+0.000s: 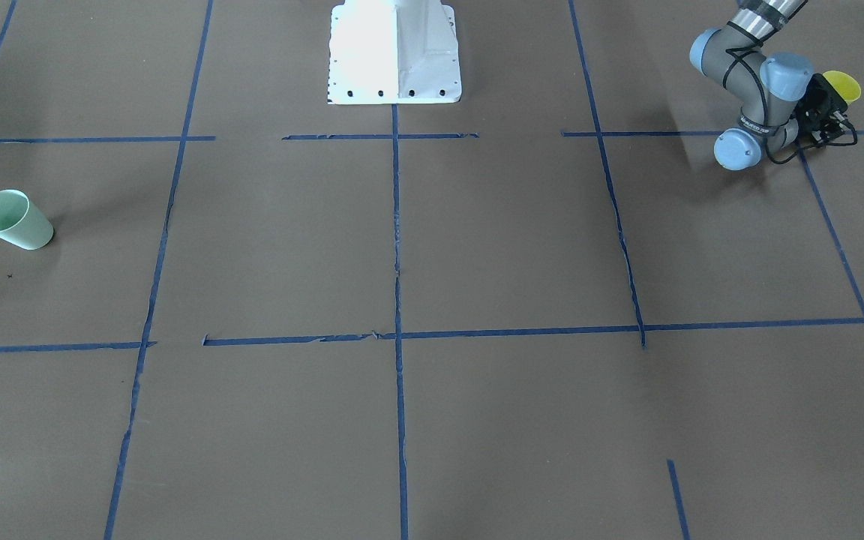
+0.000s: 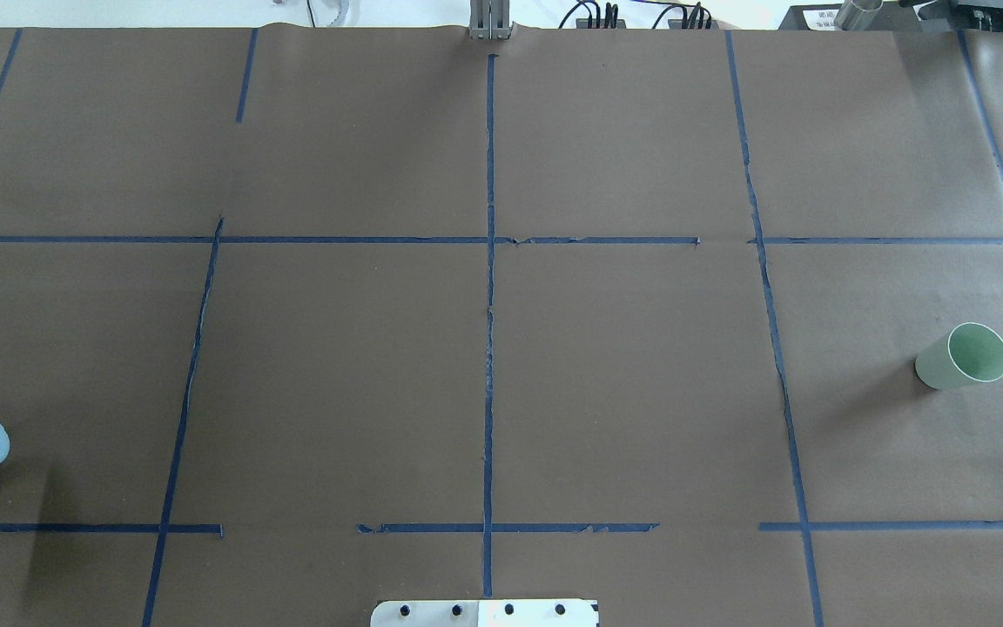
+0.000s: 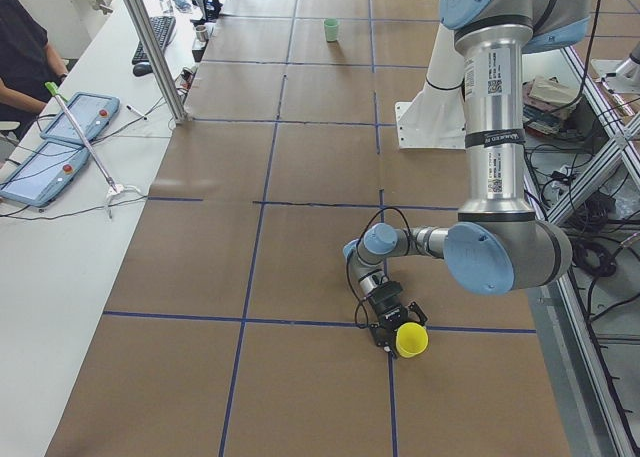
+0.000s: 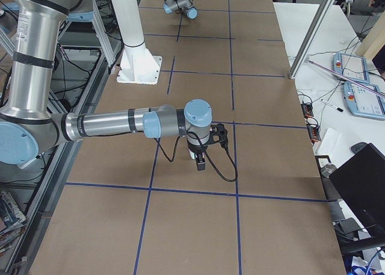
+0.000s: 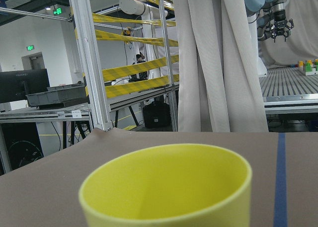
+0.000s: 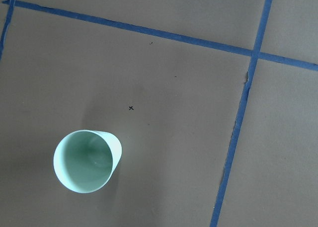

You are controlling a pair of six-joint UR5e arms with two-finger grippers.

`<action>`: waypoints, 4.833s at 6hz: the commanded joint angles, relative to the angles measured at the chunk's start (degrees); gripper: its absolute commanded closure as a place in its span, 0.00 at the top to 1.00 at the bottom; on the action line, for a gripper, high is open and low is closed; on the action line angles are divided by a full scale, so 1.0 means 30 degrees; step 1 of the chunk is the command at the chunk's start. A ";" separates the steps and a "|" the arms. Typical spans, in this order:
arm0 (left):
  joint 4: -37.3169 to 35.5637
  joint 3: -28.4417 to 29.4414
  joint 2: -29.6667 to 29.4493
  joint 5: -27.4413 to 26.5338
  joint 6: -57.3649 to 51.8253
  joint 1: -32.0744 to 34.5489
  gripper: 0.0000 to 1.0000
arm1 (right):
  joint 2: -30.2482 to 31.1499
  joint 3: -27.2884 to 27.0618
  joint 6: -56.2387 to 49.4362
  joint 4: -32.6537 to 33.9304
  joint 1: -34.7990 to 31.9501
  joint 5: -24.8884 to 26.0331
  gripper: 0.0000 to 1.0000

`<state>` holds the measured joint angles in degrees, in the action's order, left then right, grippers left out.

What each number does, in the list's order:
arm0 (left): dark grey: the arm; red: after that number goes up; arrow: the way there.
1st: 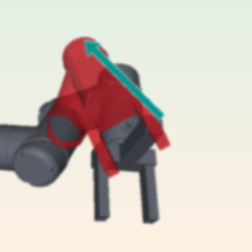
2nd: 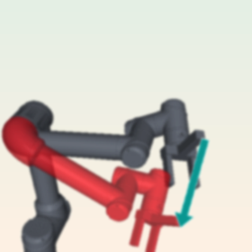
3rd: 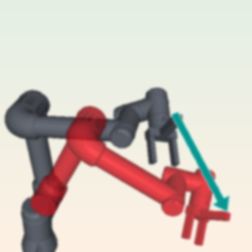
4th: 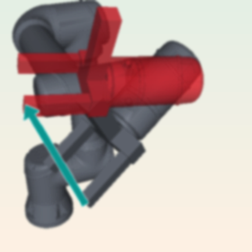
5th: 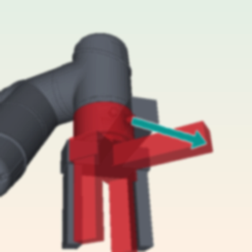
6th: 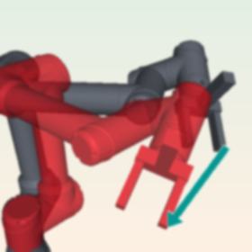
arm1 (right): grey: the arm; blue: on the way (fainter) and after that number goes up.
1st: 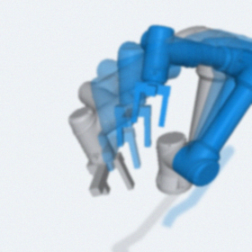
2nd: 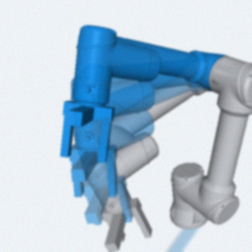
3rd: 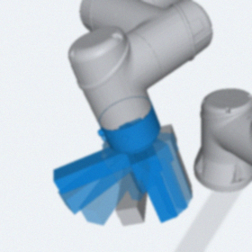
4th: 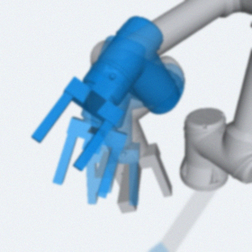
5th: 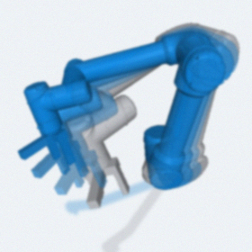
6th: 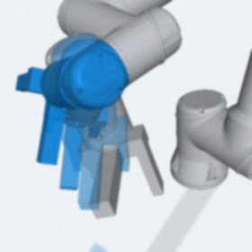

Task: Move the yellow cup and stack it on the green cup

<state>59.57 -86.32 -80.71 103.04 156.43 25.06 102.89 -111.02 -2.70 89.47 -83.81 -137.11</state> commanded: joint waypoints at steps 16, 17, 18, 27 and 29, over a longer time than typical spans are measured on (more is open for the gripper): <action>2.7210 0.0616 -0.9672 -1.4580 -3.3332 0.3813 0.06 | -0.8976 -0.0697 1.5682 -0.3926 0.8887 -0.1233 1.00; 2.7454 0.0415 -1.0442 -1.3440 -3.3537 0.3022 0.04 | -0.9623 -0.0698 1.6014 -0.3897 0.9707 -0.1201 1.00; 3.0270 0.0413 -1.0450 -1.1573 -3.5512 0.2724 0.01 | -1.0586 -0.0582 1.7758 -0.3897 1.0469 -0.1201 1.00; 3.4869 -0.0730 -1.1767 -0.4230 -4.4585 -0.1408 0.03 | -1.5635 0.2642 2.3253 -0.3867 1.4806 0.0908 1.00; 3.4869 -0.0818 -1.2060 -0.4230 -4.4468 -0.1875 0.08 | -1.6565 0.3485 2.3602 -0.3867 1.5193 0.0908 1.00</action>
<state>164.22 -88.68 -116.44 90.35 22.86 20.27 54.83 -102.01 67.38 77.87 -38.76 -134.39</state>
